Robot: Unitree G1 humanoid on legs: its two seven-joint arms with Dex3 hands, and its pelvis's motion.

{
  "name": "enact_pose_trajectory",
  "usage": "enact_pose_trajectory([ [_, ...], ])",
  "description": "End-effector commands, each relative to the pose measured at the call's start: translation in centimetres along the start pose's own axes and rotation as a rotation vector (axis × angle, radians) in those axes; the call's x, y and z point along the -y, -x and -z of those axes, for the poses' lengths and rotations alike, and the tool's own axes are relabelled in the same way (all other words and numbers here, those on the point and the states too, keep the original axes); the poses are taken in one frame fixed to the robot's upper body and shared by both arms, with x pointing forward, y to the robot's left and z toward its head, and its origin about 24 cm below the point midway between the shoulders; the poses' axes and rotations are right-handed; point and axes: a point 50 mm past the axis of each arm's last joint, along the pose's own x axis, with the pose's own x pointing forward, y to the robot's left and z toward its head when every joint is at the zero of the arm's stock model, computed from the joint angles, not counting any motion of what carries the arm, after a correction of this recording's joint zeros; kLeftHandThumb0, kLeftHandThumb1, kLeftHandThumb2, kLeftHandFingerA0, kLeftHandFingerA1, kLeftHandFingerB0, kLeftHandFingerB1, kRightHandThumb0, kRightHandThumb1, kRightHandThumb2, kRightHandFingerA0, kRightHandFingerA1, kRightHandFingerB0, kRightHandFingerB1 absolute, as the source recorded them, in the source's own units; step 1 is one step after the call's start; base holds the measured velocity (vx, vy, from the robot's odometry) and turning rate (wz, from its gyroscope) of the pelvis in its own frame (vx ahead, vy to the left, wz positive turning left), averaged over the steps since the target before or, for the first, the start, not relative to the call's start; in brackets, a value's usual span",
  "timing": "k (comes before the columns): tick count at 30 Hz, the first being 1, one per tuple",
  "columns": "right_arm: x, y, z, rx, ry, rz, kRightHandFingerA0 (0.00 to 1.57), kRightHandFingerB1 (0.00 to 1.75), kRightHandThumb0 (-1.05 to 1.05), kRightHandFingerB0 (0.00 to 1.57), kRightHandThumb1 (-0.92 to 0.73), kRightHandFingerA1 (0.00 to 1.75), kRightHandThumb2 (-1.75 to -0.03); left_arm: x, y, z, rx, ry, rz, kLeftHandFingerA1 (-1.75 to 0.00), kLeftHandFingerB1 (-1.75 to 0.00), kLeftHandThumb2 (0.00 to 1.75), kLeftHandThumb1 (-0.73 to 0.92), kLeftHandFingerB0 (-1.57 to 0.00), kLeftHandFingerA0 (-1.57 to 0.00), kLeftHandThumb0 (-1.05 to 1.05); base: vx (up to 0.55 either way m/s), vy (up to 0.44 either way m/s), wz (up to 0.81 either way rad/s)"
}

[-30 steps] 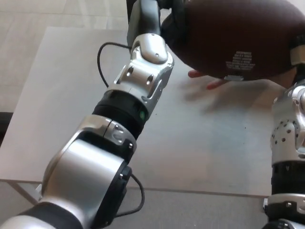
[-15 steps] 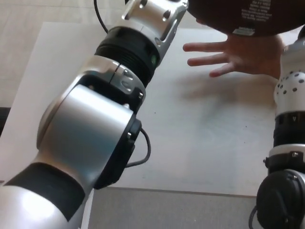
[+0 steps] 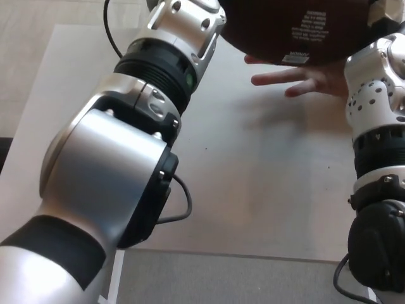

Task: The robot uses both its hands to grab the left and right ends of a football kept in the middle of the desk infront of it, lifts it up and places it in the palm of a person

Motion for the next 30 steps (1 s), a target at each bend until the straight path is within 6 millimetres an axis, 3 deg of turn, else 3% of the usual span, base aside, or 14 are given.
enact_pose_trajectory([
  [1,-1.3,0.7,1.1,-0.028,0.068,-0.035,0.68,0.83,-0.34,0.64,-0.86,1.23,-0.65,2.5,0.9,-0.2,0.022,-0.005,0.123,-1.11,-0.69,0.6,0.7,-0.64,-0.67,-0.37,0.0,0.0,0.0],
  [2,-1.0,0.6,1.2,-0.044,0.058,-0.024,0.75,0.95,-0.34,0.65,-0.83,1.36,-0.68,2.8,1.0,0.0,0.019,-0.017,0.13,-1.17,-0.73,0.6,0.69,-0.66,-0.7,-0.38,0.0,0.0,0.0],
  [8,0.0,0.3,1.9,-0.035,0.114,-0.021,0.78,0.89,-0.35,0.7,-0.81,1.16,-0.7,3.4,1.1,0.5,-0.009,-0.018,0.152,-0.93,-0.59,0.6,0.71,-0.53,-0.57,-0.36,0.0,0.0,0.0],
  [12,0.1,0.4,2.0,-0.04,0.043,-0.037,0.79,0.92,-0.35,0.69,-0.81,1.22,-0.75,3.4,1.2,0.2,-0.022,-0.007,0.159,-0.98,-0.56,0.6,0.73,-0.42,-0.56,-0.34,0.0,0.0,0.0],
  [15,0.3,0.3,2.0,-0.047,0.038,-0.036,0.78,0.92,-0.38,0.69,-0.83,1.18,-0.7,3.5,1.3,0.2,-0.005,-0.052,0.152,-1.26,-0.7,0.61,0.69,-0.62,-0.7,-0.34,0.0,0.0,0.0],
  [17,0.4,0.3,2.1,-0.052,0.034,-0.033,0.79,1.01,-0.37,0.68,-0.84,1.26,-0.72,3.6,1.3,0.3,-0.004,-0.064,0.153,-1.12,-0.66,0.6,0.7,-0.57,-0.6,-0.33,0.0,0.0,0.0],
  [19,0.6,0.3,2.1,-0.046,0.035,-0.025,0.76,0.99,-0.33,0.67,-0.87,1.27,-0.7,4.0,1.5,0.4,-0.012,-0.071,0.162,-1.3,-0.66,0.61,0.67,-0.58,-0.67,-0.31,0.0,0.0,0.0],
  [21,0.9,0.1,2.3,-0.11,-0.001,0.027,0.55,0.69,-0.39,0.5,-0.92,0.81,-0.71,4.4,1.6,0.8,-0.028,-0.056,0.176,-1.41,-0.7,0.63,0.68,-0.62,-0.72,-0.33,0.0,0.0,0.0],
  [23,1.5,0.1,2.6,-0.104,0.016,0.071,0.73,0.77,-0.38,0.64,-0.91,1.01,-0.66,4.7,1.7,1.0,-0.04,-0.096,0.214,-1.47,-0.72,0.64,0.69,-0.59,-0.68,-0.36,0.0,0.0,0.0],
  [24,1.9,0.0,2.9,-0.101,0.115,0.097,0.78,0.79,-0.36,0.66,-0.69,0.95,-1.1,4.8,1.8,1.2,-0.069,-0.085,0.248,-1.56,-0.67,0.65,0.72,-0.46,-0.69,-0.35,0.0,0.0,0.0],
  [25,2.3,0.0,3.1,-0.088,0.144,0.111,0.81,0.8,-0.38,0.7,-0.86,1.18,-0.65,4.9,1.8,1.2,-0.083,-0.054,0.269,-1.52,-0.63,0.65,0.78,-0.4,-0.68,-0.33,0.0,0.0,0.0],
  [26,2.9,-0.1,3.2,-0.083,0.147,0.118,0.83,0.92,-0.31,0.72,-0.79,1.45,-0.63,4.8,1.7,1.3,-0.101,-0.025,0.282,-1.46,-0.5,0.67,0.79,-0.27,-0.75,-0.47,0.0,0.0,0.0],
  [27,3.7,-0.3,3.3,-0.083,0.158,0.116,0.82,0.87,-0.25,0.77,-0.74,1.29,-0.66,4.5,1.6,1.5,-0.117,-0.006,0.29,-1.15,-0.48,1.02,0.59,-0.03,-0.9,-0.49,0.0,0.0,0.0],
  [30,5.1,-0.9,3.1,-0.079,0.261,0.129,0.9,0.63,-0.2,0.64,-0.72,0.94,-0.69,3.7,1.1,1.6,-0.114,0.068,0.277,-1.06,-0.55,0.9,0.64,-0.09,-0.56,-0.63,0.0,0.0,0.0],
])
